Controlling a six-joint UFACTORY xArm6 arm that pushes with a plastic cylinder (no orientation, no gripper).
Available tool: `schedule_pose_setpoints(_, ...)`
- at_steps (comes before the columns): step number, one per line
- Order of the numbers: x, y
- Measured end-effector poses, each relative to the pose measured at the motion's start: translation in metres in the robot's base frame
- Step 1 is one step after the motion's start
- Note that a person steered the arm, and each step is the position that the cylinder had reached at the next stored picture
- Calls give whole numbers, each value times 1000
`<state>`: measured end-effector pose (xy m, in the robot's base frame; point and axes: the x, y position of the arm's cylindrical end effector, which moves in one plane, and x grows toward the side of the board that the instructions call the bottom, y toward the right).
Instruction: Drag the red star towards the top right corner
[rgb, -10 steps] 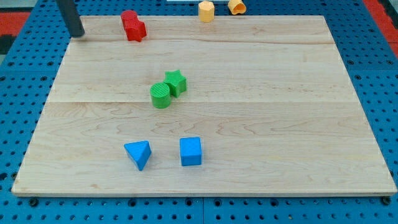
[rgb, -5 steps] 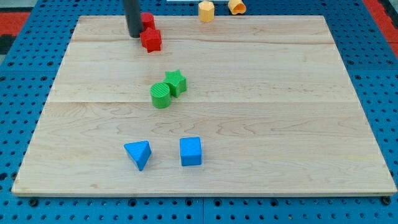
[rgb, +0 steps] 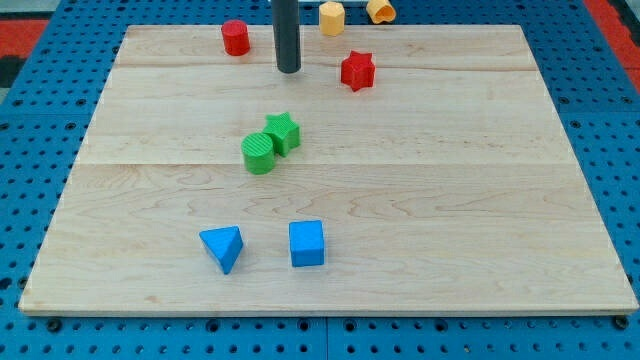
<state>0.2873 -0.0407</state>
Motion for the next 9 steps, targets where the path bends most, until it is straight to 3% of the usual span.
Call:
schedule_pose_setpoints(2, 5, 122)
schedule_pose_setpoints(3, -28, 145)
schedule_pose_setpoints(5, -33, 113)
schedule_pose_setpoints(7, -54, 239)
schedule_pose_setpoints(8, -7, 186)
schedule_pose_setpoints(9, -7, 53)
